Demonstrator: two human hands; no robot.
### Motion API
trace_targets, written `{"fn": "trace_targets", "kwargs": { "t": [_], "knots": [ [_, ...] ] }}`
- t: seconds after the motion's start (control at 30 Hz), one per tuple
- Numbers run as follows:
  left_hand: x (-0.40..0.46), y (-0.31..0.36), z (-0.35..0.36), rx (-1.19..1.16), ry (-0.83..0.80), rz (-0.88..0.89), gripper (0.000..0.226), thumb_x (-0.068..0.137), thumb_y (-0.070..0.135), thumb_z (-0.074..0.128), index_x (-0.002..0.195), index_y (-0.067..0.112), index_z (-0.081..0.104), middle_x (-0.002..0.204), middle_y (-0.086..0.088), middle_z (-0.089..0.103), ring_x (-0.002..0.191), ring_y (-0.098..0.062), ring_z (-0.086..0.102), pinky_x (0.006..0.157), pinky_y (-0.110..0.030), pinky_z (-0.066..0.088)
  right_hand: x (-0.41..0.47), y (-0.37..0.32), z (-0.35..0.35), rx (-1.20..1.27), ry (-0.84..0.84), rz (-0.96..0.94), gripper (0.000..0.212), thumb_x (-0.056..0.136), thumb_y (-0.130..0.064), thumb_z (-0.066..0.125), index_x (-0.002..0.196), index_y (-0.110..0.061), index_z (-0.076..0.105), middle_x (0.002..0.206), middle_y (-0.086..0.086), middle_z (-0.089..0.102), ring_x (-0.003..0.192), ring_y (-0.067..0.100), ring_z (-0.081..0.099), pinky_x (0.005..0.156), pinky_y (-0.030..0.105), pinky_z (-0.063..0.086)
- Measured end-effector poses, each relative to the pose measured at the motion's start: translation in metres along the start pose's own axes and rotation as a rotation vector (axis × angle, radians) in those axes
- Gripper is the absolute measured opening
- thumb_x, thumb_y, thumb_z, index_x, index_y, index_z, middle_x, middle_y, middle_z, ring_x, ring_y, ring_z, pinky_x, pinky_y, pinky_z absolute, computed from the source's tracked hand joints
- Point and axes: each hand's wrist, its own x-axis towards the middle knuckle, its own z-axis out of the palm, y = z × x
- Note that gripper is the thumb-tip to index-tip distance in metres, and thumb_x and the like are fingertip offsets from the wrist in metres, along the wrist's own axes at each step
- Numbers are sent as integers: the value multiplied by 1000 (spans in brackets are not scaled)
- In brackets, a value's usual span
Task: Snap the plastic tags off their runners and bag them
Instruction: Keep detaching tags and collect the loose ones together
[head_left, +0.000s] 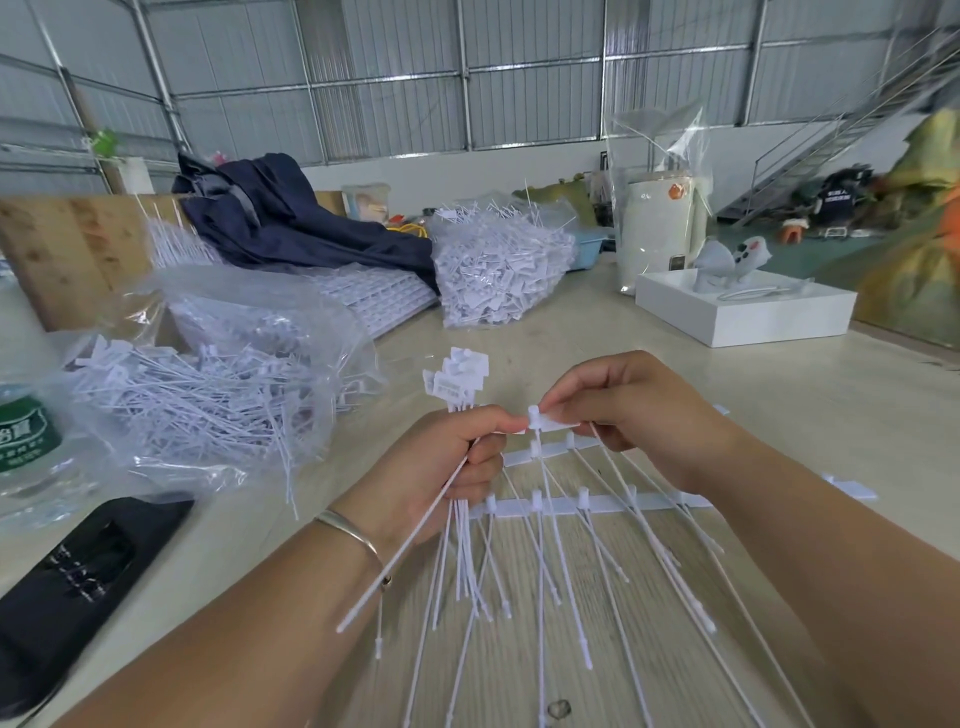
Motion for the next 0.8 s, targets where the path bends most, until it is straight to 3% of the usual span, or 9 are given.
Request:
{"fn": "trace_targets", "kwargs": {
  "t": [0.07, 0.13, 0.23, 0.33, 0.43, 0.6, 0.7, 0.8],
  "knots": [
    [-1, 0, 1, 30, -25, 10, 39, 86, 13, 62, 54, 18, 39, 42, 6, 26, 31, -5, 18, 30, -17, 16, 0, -1, -2, 5, -2, 47, 19, 83, 2, 64, 71, -10, 73, 40, -8, 43, 38, 7, 33, 67, 33, 34],
    [-1, 0, 3, 53, -55, 17, 42, 86, 13, 61, 47, 20, 49, 40, 8, 28, 31, -5, 19, 32, -17, 14, 0, -2, -2, 11, 35, 76, 21, 82, 5, 60, 70, -6, 72, 37, -11, 40, 34, 3, 35, 73, 38, 31],
    [-3, 1, 4, 86, -86, 21, 43, 85, 12, 61, 44, 22, 55, 40, 8, 29, 32, -5, 20, 34, -18, 14, 1, -4, 0, 2, 75, 78, 23, 80, 5, 57, 66, -5, 72, 38, -9, 43, 32, 2, 38, 68, 36, 30],
    [-4, 1, 1, 113, -102, 15, 30, 83, 12, 63, 57, 15, 48, 43, 7, 27, 34, -7, 20, 34, -18, 16, 2, -4, 0, -63, 51, 53, 25, 77, -1, 63, 57, -13, 72, 41, -5, 44, 38, 10, 33, 62, 31, 33],
    [-6, 0, 2, 129, -150, 0, 22, 75, 13, 67, 58, 15, 51, 42, 7, 28, 33, -6, 21, 32, -17, 17, 1, -4, -3, -76, -38, 58, 28, 77, -4, 62, 54, -16, 70, 43, -1, 42, 41, 12, 28, 44, 21, 24],
    [-7, 7, -3, -31, -162, 19, 13, 70, 13, 65, 57, 17, 66, 38, 9, 27, 30, -3, 21, 28, -15, 17, 1, 0, -13, 38, -196, 144, 26, 79, 1, 55, 59, -10, 67, 43, -4, 32, 38, 8, 21, 39, 16, 18],
    [-5, 7, -7, -119, -136, 15, 14, 70, 16, 65, 59, 17, 57, 42, 9, 25, 31, -2, 20, 29, -14, 14, 3, 6, -15, 32, -99, 149, 21, 82, -1, 56, 69, -9, 71, 47, -1, 38, 38, 8, 32, 38, 16, 22],
    [-1, 2, -9, -127, -92, -11, 34, 69, 13, 70, 60, 21, 38, 48, 8, 21, 33, -2, 20, 32, -14, 14, 7, 10, -14, 13, 10, 177, 21, 86, -1, 57, 76, -11, 72, 48, -3, 35, 47, 13, 32, 40, 18, 23]
  ]
}}
